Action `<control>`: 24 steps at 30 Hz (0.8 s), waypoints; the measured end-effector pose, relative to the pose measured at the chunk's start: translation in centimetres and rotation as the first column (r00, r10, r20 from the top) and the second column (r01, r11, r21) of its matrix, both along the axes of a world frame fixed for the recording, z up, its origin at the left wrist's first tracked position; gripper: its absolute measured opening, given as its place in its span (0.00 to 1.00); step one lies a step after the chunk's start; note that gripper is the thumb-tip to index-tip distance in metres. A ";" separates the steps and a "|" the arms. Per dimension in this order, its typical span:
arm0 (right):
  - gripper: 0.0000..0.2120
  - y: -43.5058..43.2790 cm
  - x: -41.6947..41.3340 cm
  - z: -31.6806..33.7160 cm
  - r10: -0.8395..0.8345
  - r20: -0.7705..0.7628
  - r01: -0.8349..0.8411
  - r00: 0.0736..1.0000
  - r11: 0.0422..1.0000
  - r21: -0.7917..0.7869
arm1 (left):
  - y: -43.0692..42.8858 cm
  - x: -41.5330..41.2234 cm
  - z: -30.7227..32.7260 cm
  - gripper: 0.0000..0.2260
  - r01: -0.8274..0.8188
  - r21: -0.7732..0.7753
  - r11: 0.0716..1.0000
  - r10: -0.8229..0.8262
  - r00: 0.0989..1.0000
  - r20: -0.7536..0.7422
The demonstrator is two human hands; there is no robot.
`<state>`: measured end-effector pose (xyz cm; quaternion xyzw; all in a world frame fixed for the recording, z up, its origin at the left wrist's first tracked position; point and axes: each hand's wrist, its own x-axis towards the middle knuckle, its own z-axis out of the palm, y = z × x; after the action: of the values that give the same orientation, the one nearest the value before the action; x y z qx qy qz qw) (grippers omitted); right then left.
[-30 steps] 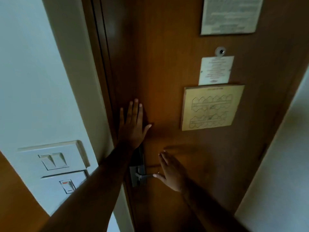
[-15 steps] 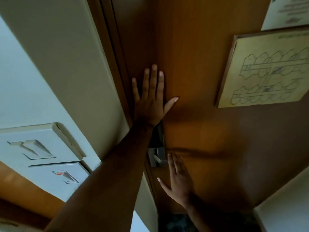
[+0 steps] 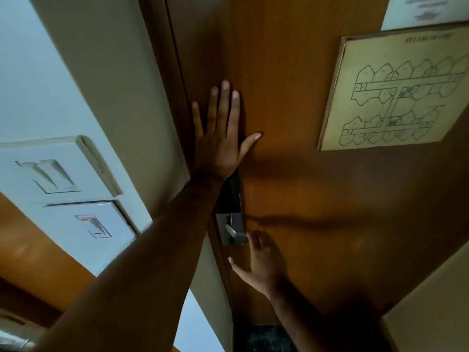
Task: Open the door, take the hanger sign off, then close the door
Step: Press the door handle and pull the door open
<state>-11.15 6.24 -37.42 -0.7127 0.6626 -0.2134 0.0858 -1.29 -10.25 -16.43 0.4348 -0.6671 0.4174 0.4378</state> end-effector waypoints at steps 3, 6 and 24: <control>0.42 1.9 0.2 0.6 -0.002 -0.011 0.002 1.000 1.000 -0.023 | 2.2 0.6 0.2 0.41 -0.012 0.022 1.000 0.012 1.000 0.021; 0.43 3.9 0.2 0.9 0.006 -0.017 -0.005 1.000 1.000 0.018 | 4.6 1.1 0.1 0.41 -0.030 0.047 0.998 0.028 0.999 0.039; 0.52 21.5 0.8 3.5 -0.130 -0.073 0.139 0.989 0.980 0.142 | 23.2 7.2 -1.0 0.51 0.644 0.344 0.683 -0.307 0.680 -0.665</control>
<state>-10.35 27.72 -33.92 -0.6646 0.7255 -0.1466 0.1022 5.93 12.99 -17.41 0.4440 -0.6923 -0.0763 0.5637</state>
